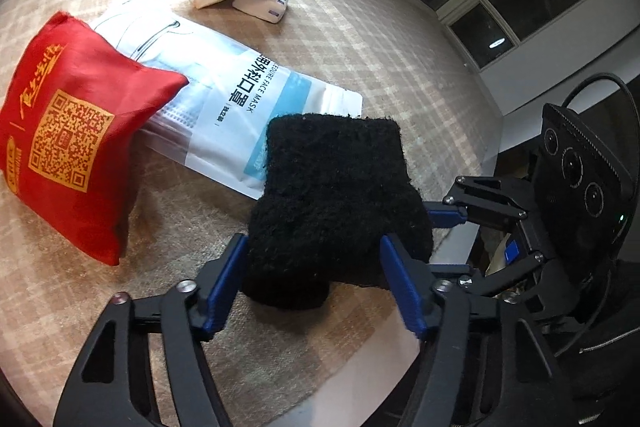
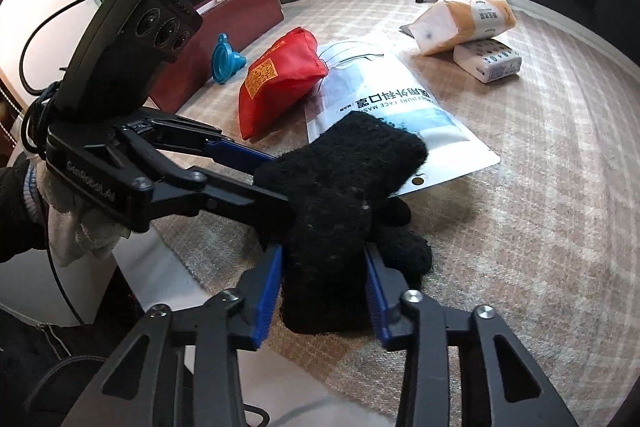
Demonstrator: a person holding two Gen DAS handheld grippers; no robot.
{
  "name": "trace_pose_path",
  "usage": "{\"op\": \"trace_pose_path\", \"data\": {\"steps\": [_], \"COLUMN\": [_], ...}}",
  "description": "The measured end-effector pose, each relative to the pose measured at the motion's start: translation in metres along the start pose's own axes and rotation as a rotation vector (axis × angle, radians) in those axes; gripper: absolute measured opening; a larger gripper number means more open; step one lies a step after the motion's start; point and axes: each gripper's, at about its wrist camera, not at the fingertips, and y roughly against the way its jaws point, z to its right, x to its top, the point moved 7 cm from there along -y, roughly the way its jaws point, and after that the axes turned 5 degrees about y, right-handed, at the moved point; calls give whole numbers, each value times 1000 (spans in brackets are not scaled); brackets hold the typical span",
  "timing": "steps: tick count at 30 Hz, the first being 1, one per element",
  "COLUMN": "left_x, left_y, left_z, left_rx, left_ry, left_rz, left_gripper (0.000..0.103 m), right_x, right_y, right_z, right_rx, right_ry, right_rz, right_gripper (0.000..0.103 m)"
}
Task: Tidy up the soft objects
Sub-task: 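Lift the black glove with the right gripper and release it into the box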
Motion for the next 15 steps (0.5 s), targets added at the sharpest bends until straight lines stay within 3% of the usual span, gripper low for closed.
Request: {"op": "trace_pose_path", "data": {"steps": [6, 15], "left_x": [-3, 4], "left_y": [-3, 9], "left_z": [1, 18], "left_rx": [-4, -11], "left_ry": [13, -13], "left_rz": [-12, 53], "left_gripper": [31, 24], "right_x": [-2, 13], "right_y": [1, 22], "right_z": [0, -7], "right_rx": [-7, -25], "right_ry": [4, 25], "right_rz": [-16, 26], "right_gripper": [22, 12]}}
